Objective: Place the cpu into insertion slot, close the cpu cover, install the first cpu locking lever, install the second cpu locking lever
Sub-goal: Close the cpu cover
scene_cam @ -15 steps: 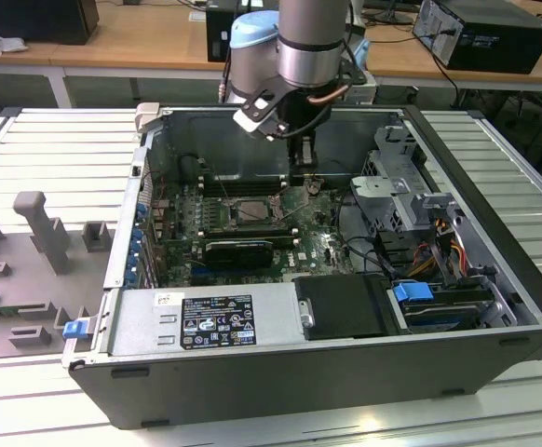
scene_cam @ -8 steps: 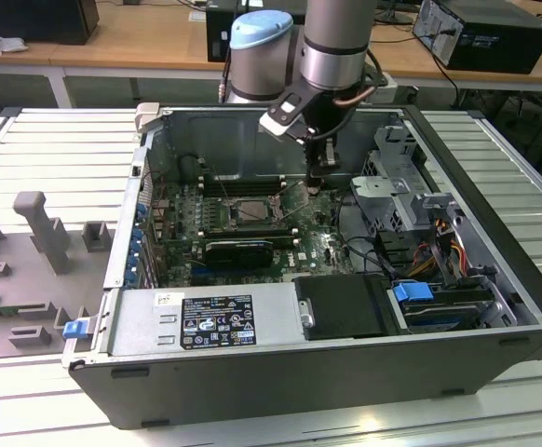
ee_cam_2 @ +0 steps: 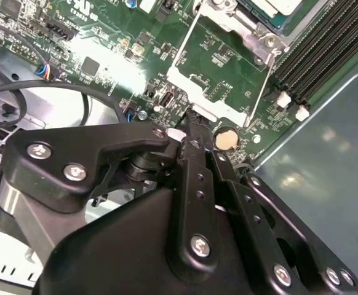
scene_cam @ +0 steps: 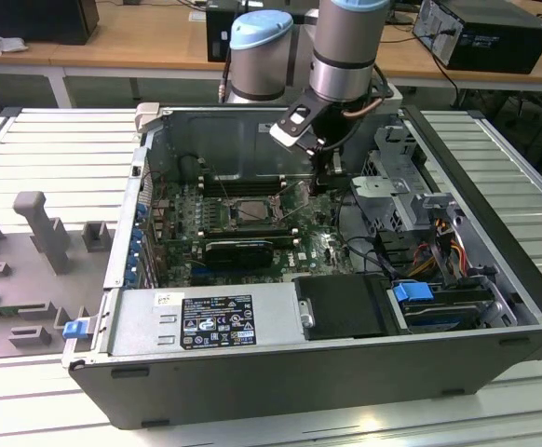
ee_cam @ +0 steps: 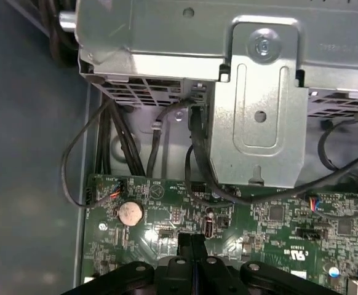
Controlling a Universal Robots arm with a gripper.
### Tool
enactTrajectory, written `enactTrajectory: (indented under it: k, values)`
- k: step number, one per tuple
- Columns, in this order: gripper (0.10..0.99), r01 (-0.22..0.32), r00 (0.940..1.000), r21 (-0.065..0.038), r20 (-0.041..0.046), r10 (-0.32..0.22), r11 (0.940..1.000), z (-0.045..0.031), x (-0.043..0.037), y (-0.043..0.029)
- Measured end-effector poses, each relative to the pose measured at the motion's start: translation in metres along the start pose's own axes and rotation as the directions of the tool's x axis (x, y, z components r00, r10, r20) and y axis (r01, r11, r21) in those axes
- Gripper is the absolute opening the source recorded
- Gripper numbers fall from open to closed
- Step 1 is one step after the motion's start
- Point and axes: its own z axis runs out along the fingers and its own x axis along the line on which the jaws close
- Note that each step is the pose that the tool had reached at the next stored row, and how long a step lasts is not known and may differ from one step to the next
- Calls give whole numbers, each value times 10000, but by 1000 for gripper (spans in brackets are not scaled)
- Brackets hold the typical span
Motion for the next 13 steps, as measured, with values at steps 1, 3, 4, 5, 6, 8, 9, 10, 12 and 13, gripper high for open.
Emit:
enactTrajectory:
  k: [1, 3, 4, 5, 6, 8, 9, 10, 12, 13]
  values:
    - [106, -1, 10000, 70, -2, 1, 10000, 0, 0, 0]
    - [106, -5, 10000, 206, -10, 5, 9998, 0, 0, -1]
    - [106, -9, 10000, 309, -16, 10, 9995, -1, 0, -8]
    - [106, -9, 10000, 323, -18, 10, 9995, -2, 1, -17]
    - [106, -8, 10000, 323, -20, 8, 9995, -1, 3, -33]
    - [106, -8, 10000, 324, -18, 8, 9995, -4, 5, -80]
    - [106, -8, 10000, 324, -19, 8, 9995, -5, 7, -117]
    - [106, -8, 10000, 324, -19, 8, 9995, -5, 9, -138]
    - [106, -7, 10000, 324, -18, 8, 9995, -7, 12, -191]
    - [106, -8, 10000, 324, -19, 8, 9995, -7, 14, -223]
